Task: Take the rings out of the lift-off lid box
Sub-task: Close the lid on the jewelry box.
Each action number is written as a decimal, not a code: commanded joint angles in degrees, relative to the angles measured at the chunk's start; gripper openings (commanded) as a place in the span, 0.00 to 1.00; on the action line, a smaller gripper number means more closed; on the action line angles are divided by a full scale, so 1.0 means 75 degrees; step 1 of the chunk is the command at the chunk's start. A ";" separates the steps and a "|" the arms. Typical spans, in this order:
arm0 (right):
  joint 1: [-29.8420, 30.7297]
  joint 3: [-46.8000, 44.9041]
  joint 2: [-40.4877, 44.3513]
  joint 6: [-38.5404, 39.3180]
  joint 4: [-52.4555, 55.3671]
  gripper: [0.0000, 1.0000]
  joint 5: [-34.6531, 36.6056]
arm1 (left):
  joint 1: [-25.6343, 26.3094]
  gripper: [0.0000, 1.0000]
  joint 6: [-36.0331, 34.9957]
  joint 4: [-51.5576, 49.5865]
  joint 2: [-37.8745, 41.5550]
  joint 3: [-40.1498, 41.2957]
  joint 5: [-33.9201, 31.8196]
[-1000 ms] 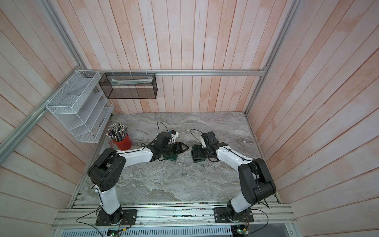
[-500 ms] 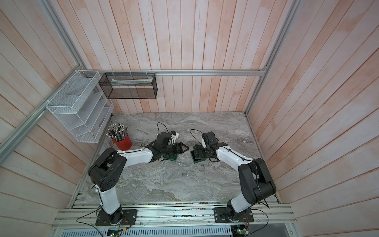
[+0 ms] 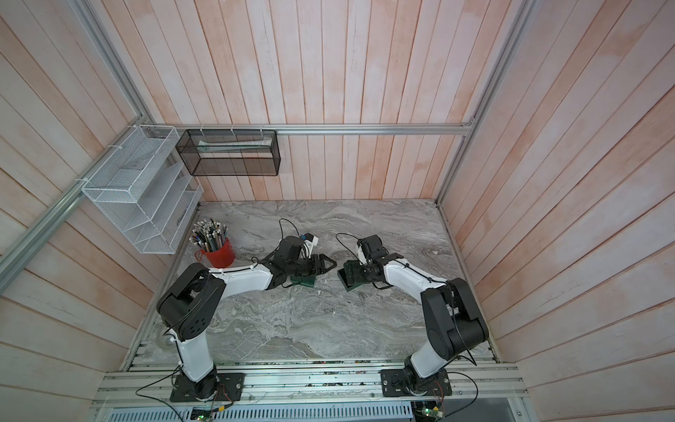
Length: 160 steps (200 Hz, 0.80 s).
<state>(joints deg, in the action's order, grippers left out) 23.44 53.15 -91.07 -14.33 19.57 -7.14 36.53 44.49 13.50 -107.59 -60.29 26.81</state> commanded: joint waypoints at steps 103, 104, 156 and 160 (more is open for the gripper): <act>0.0296 0.0639 -0.0219 0.0843 0.0496 0.88 0.0254 | -0.0020 0.68 0.0045 0.0204 0.0312 0.0411 -0.0029; 0.0302 0.0638 -0.0220 0.0849 0.0496 0.88 0.0257 | -0.0026 0.68 0.0045 0.0204 0.0321 0.0417 -0.0032; 0.0384 0.0824 -0.0435 0.0943 0.0680 0.89 0.0541 | -0.0045 0.68 0.0068 0.0231 0.0453 0.0522 -0.0059; 0.0379 0.0818 -0.0439 0.0948 0.0682 0.89 0.0516 | -0.0043 0.68 0.0069 0.0237 0.0453 0.0525 -0.0059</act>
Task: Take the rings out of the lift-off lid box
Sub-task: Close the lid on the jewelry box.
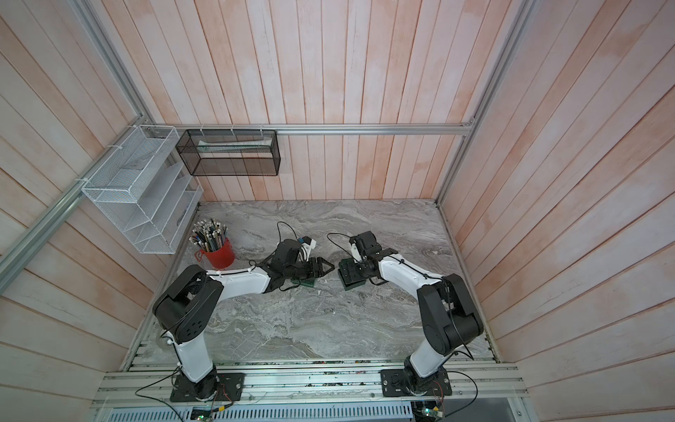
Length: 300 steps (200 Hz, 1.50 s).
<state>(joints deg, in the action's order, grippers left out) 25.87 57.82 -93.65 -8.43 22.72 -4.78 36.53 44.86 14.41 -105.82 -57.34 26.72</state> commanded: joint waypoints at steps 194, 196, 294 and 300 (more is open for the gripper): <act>0.0441 -0.0027 -0.0003 -0.0219 0.0082 0.89 0.0282 | -0.0061 0.68 0.0048 0.0102 0.0090 0.0151 -0.0035; 0.0442 -0.0032 0.0004 -0.0232 0.0069 0.89 0.0290 | -0.0056 0.68 0.0043 0.0101 0.0093 0.0150 -0.0035; 0.0517 -0.0505 0.0408 -0.0698 -0.0304 0.89 0.0412 | -0.0062 0.68 0.0090 0.0090 -0.0002 0.0158 -0.0047; 0.0518 -0.0536 0.0444 -0.0732 -0.0337 0.89 0.0412 | -0.0058 0.68 0.0089 0.0095 -0.0003 0.0169 -0.0047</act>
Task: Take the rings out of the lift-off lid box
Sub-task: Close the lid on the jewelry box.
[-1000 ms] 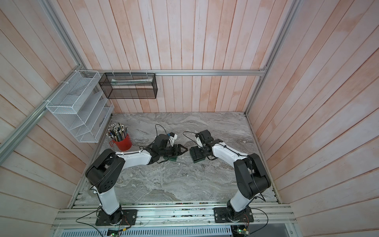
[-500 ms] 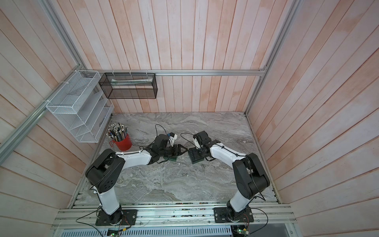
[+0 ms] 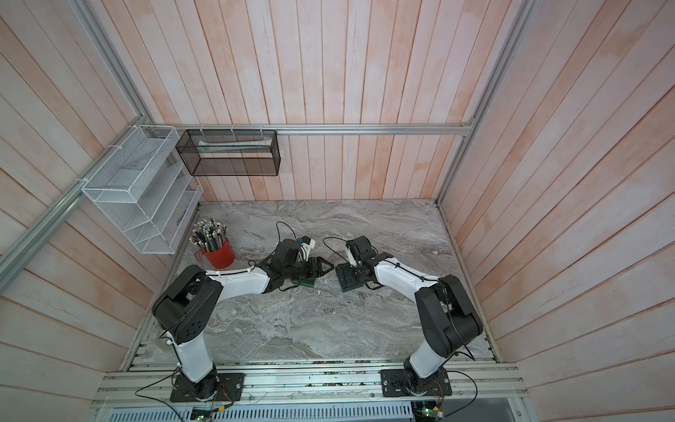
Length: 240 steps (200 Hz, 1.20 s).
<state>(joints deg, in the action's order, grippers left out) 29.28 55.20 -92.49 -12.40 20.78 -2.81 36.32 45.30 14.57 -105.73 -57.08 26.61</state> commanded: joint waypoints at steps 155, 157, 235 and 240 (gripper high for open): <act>0.0371 -0.0551 0.0442 -0.0579 -0.0450 0.89 0.0468 | -0.0043 0.68 0.0064 0.0100 -0.0074 0.0156 -0.0021; 0.0373 -0.0551 0.0450 -0.0583 -0.0450 0.89 0.0465 | -0.0033 0.68 0.0065 0.0097 -0.0068 0.0163 -0.0021; 0.0537 -0.0849 0.0542 -0.0833 -0.0723 0.89 0.0648 | -0.0022 0.68 0.0077 0.0084 -0.0155 0.0126 -0.0003; 0.0548 -0.0873 0.0559 -0.0859 -0.0739 0.89 0.0647 | -0.0045 0.68 0.0077 0.0090 -0.0152 0.0128 0.0004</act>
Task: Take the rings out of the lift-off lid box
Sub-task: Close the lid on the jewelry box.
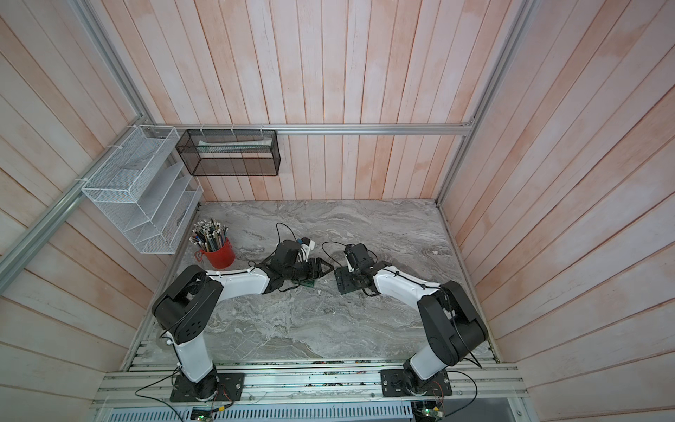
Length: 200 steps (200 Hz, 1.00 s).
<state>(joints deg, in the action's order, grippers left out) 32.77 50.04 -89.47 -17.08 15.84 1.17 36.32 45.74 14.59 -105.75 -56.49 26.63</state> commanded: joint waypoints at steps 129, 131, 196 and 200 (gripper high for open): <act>0.0592 -0.1147 0.0369 -0.1066 -0.0774 0.91 0.0878 | -0.0028 0.68 0.0028 0.0007 -0.0239 -0.0044 0.0023; 0.0603 -0.1175 0.0373 -0.1084 -0.0787 0.91 0.0885 | -0.0026 0.68 0.0030 0.0010 -0.0242 -0.0049 0.0023; 0.0611 -0.1801 0.0633 -0.1519 -0.1519 0.94 0.0692 | -0.0022 0.68 0.0031 -0.0032 -0.0240 -0.0053 0.0017; 0.0611 -0.1834 0.0682 -0.1519 -0.1571 0.94 0.0666 | -0.0016 0.68 0.0031 -0.0033 -0.0236 -0.0053 0.0012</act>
<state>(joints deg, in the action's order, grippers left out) 37.06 37.91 -85.91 -26.76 4.99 6.33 36.32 45.74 14.52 -106.61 -56.49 26.63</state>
